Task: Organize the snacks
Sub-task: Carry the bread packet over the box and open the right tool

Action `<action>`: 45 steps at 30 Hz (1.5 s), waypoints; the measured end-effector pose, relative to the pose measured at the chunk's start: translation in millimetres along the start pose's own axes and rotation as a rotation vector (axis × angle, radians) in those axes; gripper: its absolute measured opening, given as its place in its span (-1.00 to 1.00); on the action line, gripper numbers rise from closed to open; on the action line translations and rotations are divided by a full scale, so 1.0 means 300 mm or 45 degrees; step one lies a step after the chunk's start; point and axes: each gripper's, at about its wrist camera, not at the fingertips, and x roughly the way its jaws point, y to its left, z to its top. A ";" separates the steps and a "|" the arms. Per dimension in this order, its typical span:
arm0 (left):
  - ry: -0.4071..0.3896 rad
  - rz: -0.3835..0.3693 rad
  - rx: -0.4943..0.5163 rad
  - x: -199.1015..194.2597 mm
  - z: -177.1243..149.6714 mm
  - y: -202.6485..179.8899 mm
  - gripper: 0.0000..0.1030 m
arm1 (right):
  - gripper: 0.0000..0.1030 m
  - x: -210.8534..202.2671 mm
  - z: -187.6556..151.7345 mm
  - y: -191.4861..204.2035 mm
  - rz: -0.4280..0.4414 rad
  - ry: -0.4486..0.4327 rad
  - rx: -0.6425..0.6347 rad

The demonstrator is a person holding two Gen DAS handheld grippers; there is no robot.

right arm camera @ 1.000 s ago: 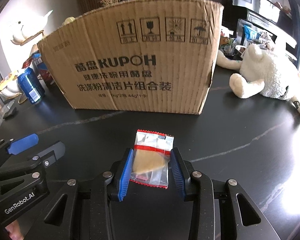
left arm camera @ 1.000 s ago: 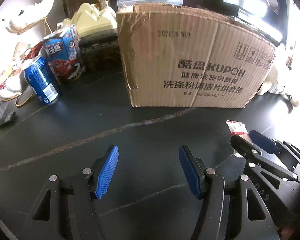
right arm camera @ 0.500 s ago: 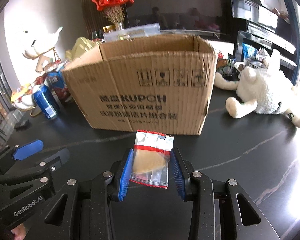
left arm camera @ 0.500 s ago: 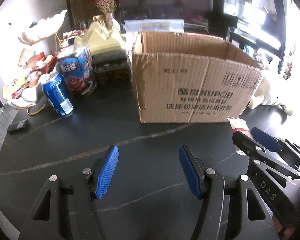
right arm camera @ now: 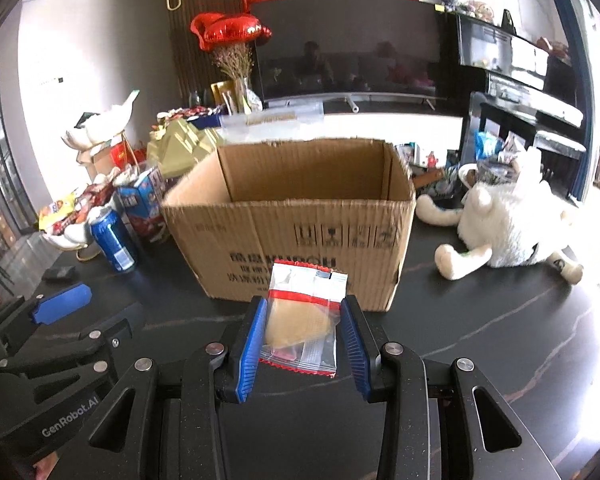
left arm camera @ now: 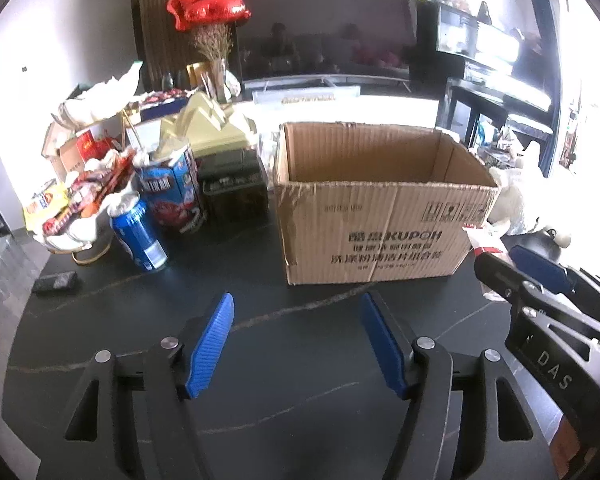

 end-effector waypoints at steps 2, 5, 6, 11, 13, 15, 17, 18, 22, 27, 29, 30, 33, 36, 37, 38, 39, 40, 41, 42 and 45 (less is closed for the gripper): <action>-0.009 -0.001 0.014 -0.015 0.016 -0.001 0.28 | -0.24 -0.017 0.022 0.004 -0.001 -0.010 -0.001; -0.032 0.013 0.051 -0.034 0.046 -0.006 0.30 | -0.24 -0.030 0.051 0.007 0.010 -0.007 0.003; -0.041 0.021 0.061 -0.041 0.057 -0.006 0.31 | -0.24 -0.032 0.062 0.008 0.014 -0.003 0.006; -0.035 -0.012 0.084 -0.056 0.120 0.005 0.33 | -0.24 -0.041 0.123 0.018 0.006 -0.010 -0.014; -0.031 -0.021 0.092 -0.058 0.148 0.011 0.33 | -0.24 -0.043 0.145 0.024 -0.003 -0.011 -0.026; -0.033 -0.023 0.096 -0.061 0.178 0.018 0.41 | -0.24 -0.048 0.176 0.033 -0.004 -0.023 -0.040; -0.034 -0.024 0.097 -0.058 0.203 0.024 0.46 | -0.24 -0.053 0.209 0.041 -0.015 -0.037 -0.057; -0.036 -0.022 0.098 -0.059 0.218 0.026 0.46 | -0.24 -0.052 0.227 0.044 -0.019 -0.039 -0.063; -0.048 -0.011 0.107 -0.056 0.276 0.035 0.63 | -0.24 -0.041 0.276 0.049 -0.004 -0.034 -0.065; -0.039 0.002 0.124 -0.034 0.337 0.039 0.75 | -0.24 -0.011 0.323 0.044 -0.004 -0.021 -0.059; -0.038 0.007 0.124 -0.019 0.357 0.043 0.78 | -0.24 0.004 0.341 0.039 -0.012 -0.018 -0.058; -0.040 0.013 0.126 -0.013 0.364 0.044 0.79 | -0.24 0.011 0.348 0.039 -0.016 -0.017 -0.057; -0.049 0.035 0.137 0.010 0.386 0.039 0.85 | -0.24 0.056 0.377 0.023 -0.010 0.012 -0.041; -0.053 0.035 0.142 0.041 0.408 0.033 0.90 | -0.24 0.099 0.397 0.003 -0.001 0.040 -0.021; -0.053 0.036 0.145 0.050 0.412 0.031 0.91 | -0.24 0.120 0.406 -0.005 -0.007 0.048 -0.016; -0.052 0.038 0.151 0.063 0.418 0.028 0.92 | -0.24 0.133 0.410 -0.008 -0.012 0.054 -0.016; -0.051 0.039 0.156 0.073 0.424 0.027 0.92 | -0.24 0.151 0.416 -0.012 -0.018 0.062 -0.016; -0.047 0.042 0.162 0.086 0.429 0.024 0.92 | -0.24 0.166 0.419 -0.014 -0.023 0.067 -0.020; -0.040 0.045 0.165 0.102 0.435 0.021 0.92 | -0.24 0.177 0.423 -0.018 -0.029 0.071 -0.022; -0.034 0.048 0.166 0.112 0.440 0.021 0.92 | -0.24 0.191 0.429 -0.021 -0.036 0.076 -0.022; -0.011 0.069 0.166 0.151 0.450 0.022 0.92 | -0.24 0.224 0.438 -0.030 -0.053 0.089 -0.012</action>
